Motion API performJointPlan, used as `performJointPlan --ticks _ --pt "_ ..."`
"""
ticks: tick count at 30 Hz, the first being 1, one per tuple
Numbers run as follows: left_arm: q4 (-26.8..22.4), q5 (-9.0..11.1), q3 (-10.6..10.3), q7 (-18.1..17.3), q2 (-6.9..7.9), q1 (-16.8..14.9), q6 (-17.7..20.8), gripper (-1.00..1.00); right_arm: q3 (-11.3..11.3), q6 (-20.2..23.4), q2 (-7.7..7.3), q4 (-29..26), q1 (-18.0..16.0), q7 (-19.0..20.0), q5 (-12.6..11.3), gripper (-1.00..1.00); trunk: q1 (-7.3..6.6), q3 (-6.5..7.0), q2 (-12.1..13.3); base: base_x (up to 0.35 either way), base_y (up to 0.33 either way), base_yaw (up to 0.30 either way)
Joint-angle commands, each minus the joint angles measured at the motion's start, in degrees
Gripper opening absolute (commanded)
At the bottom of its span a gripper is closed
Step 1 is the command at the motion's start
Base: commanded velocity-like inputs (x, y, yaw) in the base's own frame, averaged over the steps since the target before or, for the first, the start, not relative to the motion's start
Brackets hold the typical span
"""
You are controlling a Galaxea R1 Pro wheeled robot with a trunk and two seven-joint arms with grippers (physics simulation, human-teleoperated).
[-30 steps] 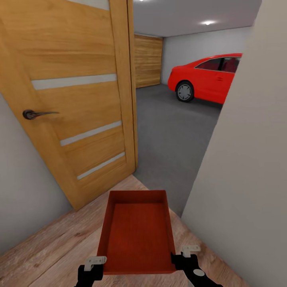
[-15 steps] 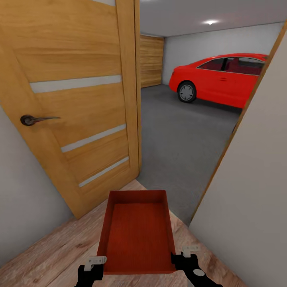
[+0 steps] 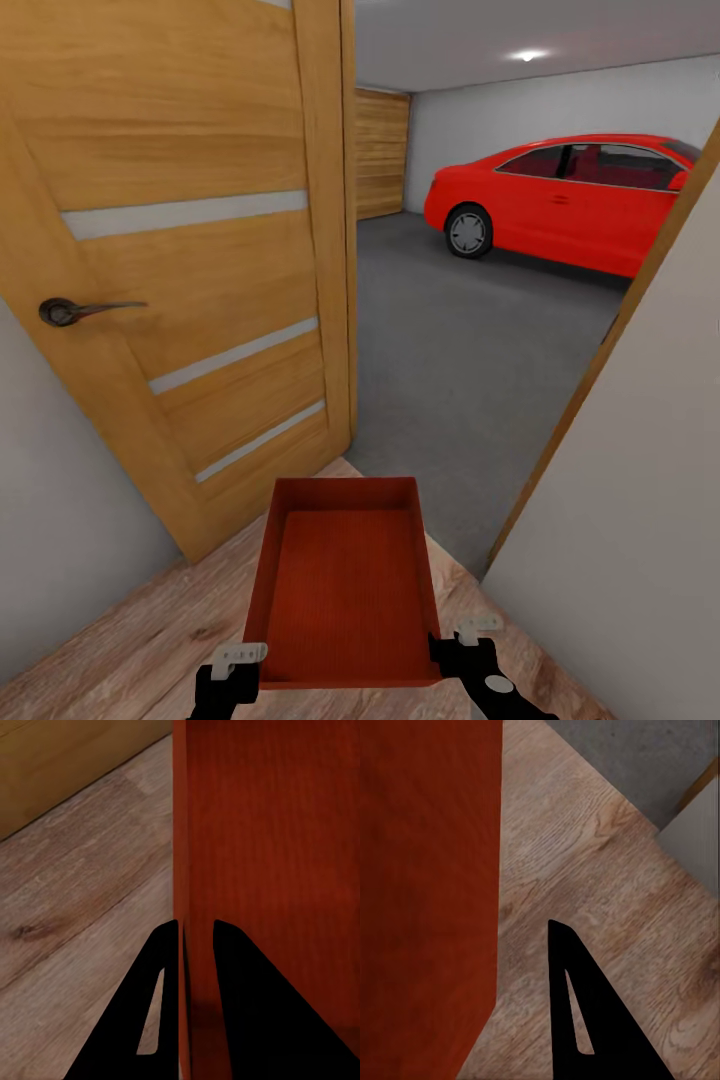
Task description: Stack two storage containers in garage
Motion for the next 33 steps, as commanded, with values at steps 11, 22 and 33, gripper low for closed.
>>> performJointPlan --ticks 11,22,33 --pt "-0.10 0.48 0.97 0.46 0.03 -0.04 -0.17 -1.00 -0.41 -0.20 -0.81 0.09 -0.08 -0.64 -0.05 -1.00 0.00 0.09 -0.02 0.063 0.067 -0.089" --pt "-0.10 0.48 0.98 0.46 0.03 -0.04 -0.15 -1.00 -0.41 -0.20 -0.82 0.09 -0.06 -0.64 -0.05 -1.00 0.00 0.09 -0.02 0.148 0.178 -0.002" --pt "-0.10 0.48 0.97 0.46 0.03 -0.04 -0.15 -1.00 -0.41 -0.20 -0.82 0.09 -0.05 -0.64 -0.05 -1.00 0.00 0.09 -0.02 0.010 0.010 -0.115"
